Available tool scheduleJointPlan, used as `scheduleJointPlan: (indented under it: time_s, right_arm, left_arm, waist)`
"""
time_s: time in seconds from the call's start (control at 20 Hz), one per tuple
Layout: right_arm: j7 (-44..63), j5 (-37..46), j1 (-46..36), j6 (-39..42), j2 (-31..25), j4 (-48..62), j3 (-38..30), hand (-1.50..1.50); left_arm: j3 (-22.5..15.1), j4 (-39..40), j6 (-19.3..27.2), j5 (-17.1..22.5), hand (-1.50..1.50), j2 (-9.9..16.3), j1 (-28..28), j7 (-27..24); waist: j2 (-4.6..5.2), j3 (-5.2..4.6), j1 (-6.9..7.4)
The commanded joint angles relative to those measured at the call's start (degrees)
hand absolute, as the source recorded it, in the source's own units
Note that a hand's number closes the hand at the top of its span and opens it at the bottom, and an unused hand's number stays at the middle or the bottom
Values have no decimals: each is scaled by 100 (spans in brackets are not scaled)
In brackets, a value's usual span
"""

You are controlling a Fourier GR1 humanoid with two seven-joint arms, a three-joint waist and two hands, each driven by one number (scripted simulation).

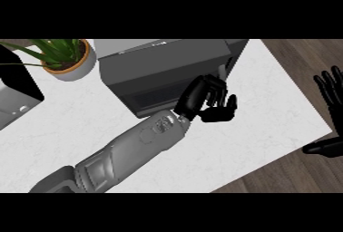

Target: Pick up the milk, place it into the microwave and close the microwave

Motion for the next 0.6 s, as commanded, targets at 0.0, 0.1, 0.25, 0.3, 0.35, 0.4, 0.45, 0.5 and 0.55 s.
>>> scheduleJointPlan:
  time_s: [0.0,0.1,0.25,0.3,0.35,0.4,0.45,0.5,0.55]
  right_arm:
    - [-88,-117,-209,463,-33,-133,115,-150]
    - [-8,-215,-237,631,-55,-199,184,-150]
    - [138,-333,-272,804,-81,-260,281,-150]
    - [187,-307,-298,851,-82,-309,368,-150]
    - [263,-345,-345,892,-91,-338,406,-150]
    - [295,-382,-378,887,-125,-368,384,-150]
    - [341,-389,-336,933,-108,-393,452,-150]
    - [399,-306,-423,979,-268,-473,481,-150]
    - [383,-277,-499,1007,-316,-572,503,-150]
  left_arm:
    - [46,151,35,126,150,-93,-395,-16]
    - [106,249,26,192,150,-92,-510,-29]
    - [167,393,73,304,150,-91,-644,7]
    - [183,405,39,352,150,-90,-683,2]
    - [149,372,102,366,150,-90,-668,-48]
    - [148,410,134,390,150,-90,-676,-46]
    - [144,430,138,410,150,-90,-668,-80]
    - [124,459,181,409,150,-89,-658,-89]
    - [133,420,188,460,150,-89,-667,-88]
  waist:
    - [34,9,-124]
    - [49,11,-176]
    - [66,18,-214]
    - [87,15,-216]
    - [88,13,-229]
    - [81,15,-253]
    - [95,17,-278]
    - [103,12,-297]
    - [81,10,-309]
